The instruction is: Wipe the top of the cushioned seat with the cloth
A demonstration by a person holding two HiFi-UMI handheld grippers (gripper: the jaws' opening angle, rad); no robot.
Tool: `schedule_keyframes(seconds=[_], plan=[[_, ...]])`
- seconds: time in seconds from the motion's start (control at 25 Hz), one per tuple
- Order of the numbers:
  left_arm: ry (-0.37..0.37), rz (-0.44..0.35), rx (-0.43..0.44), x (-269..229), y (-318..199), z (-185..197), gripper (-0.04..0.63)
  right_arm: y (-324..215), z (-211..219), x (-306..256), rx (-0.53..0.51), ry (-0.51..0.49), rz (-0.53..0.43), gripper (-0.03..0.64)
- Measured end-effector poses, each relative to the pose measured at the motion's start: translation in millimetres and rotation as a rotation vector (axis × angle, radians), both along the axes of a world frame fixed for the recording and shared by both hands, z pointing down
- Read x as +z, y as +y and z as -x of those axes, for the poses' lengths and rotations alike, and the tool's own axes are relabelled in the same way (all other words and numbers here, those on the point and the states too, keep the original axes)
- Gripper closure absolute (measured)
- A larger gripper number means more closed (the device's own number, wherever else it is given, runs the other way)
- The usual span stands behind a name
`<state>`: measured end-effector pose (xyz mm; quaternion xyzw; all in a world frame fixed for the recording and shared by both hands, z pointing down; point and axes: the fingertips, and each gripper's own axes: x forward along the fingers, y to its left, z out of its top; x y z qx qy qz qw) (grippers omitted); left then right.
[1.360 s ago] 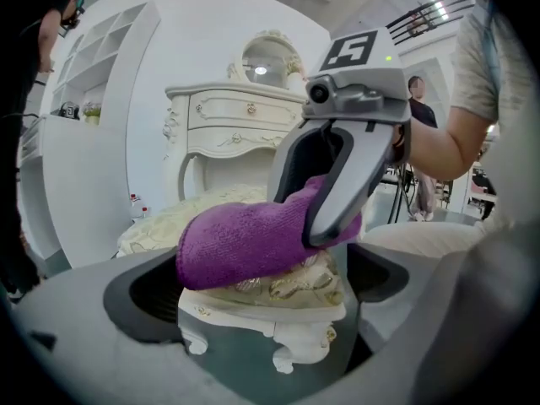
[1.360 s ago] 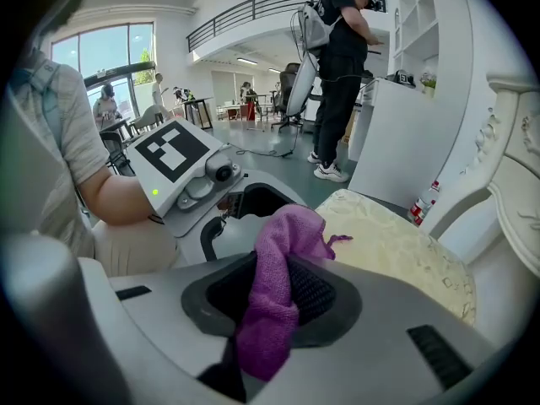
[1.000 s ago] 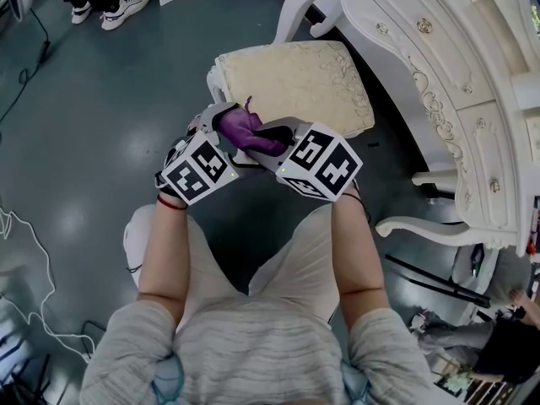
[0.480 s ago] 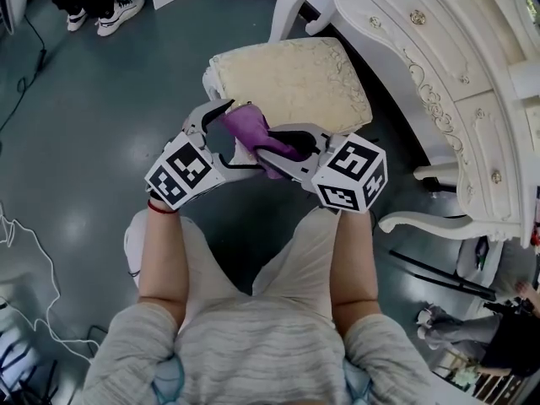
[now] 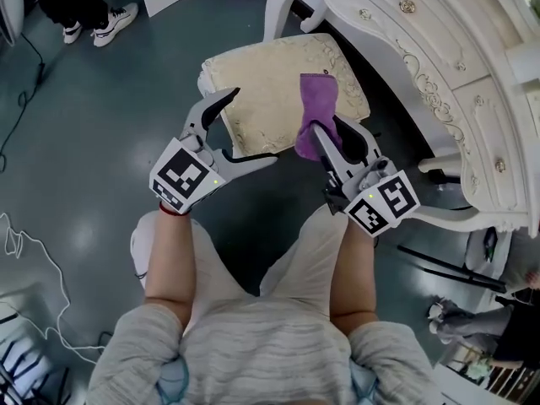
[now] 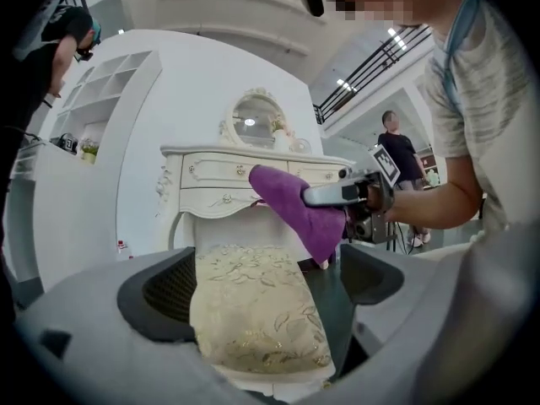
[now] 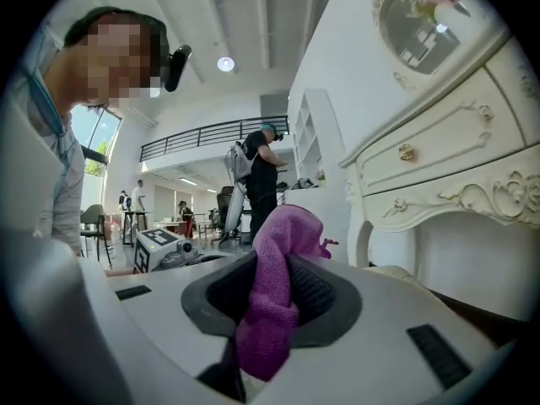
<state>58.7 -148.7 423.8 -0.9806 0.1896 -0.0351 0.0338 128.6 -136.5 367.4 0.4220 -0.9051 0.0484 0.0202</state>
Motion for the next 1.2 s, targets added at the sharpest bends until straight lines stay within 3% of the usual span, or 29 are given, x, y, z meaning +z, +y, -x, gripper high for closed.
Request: schedule_keyframes(seconds=[0.08, 0.2, 0.24, 0.28, 1.2], plan=[[0.040, -0.002, -0.008, -6.5, 0.0, -2.4, 0.161, 1.6, -8.7, 2.1, 0.044, -0.024, -0.019, 0.518], [0.103, -0.002, -0.076, -15.8, -8.5, 1.3, 0.467, 0.9, -16.0, 7.8, 0.077, -0.048, -0.025, 0.517], [0.110, -0.009, -0.090, -17.2, -10.5, 1.8, 0.539, 0.5, -17.1, 10.3, 0.084, -0.050, -0.023, 0.518], [0.110, -0.015, -0.094, -17.5, -11.3, 1.4, 0.566, 0.1, -17.8, 12.6, 0.089, -0.050, -0.021, 0.518], [0.087, -0.007, -0.103, -6.9, -12.8, -1.4, 0.581, -0.4, -23.1, 17.4, 0.143, -0.025, -0.024, 0.520]])
